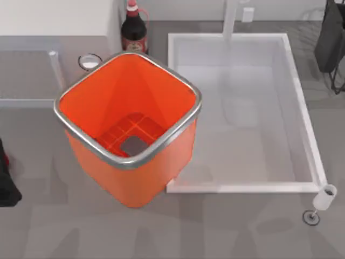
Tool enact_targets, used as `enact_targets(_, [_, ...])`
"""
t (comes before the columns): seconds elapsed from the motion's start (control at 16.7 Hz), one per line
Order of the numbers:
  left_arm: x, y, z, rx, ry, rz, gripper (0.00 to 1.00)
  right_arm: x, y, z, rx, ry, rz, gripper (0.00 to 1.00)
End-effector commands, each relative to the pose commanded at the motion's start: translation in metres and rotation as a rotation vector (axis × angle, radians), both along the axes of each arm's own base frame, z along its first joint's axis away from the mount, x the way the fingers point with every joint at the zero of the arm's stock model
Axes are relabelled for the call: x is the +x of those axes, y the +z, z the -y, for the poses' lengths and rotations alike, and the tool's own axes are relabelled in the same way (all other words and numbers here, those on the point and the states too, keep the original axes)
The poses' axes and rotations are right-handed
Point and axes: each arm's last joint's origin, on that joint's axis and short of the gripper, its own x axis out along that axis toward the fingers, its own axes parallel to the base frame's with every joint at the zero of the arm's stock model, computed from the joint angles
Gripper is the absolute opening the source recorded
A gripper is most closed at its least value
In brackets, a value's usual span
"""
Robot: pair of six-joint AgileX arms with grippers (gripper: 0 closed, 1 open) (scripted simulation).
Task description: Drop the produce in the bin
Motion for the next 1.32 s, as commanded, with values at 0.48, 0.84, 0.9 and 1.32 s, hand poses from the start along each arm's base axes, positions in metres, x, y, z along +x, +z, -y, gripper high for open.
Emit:
enact_targets(0.48, [0.007, 0.035, -0.003, 0.144, 0.01, -0.17, 1.0, 0.0, 0.0, 0.0, 0.0, 0.0, 0.0, 1.0])
enact_targets(0.84, [0.065, 0.071, -0.011, 0.398, -0.091, -0.666, 1.0, 0.0, 0.0, 0.0, 0.0, 0.0, 0.0, 1.0])
enact_targets(0.9, [0.08, 0.071, -0.014, 0.435, -0.127, -0.765, 1.0, 0.0, 0.0, 0.0, 0.0, 0.0, 0.0, 1.0])
enact_targets(1.32, [0.175, 0.04, -0.036, 0.6, -0.455, -1.302, 1.0, 0.0, 0.0, 0.0, 0.0, 0.0, 0.0, 1.0])
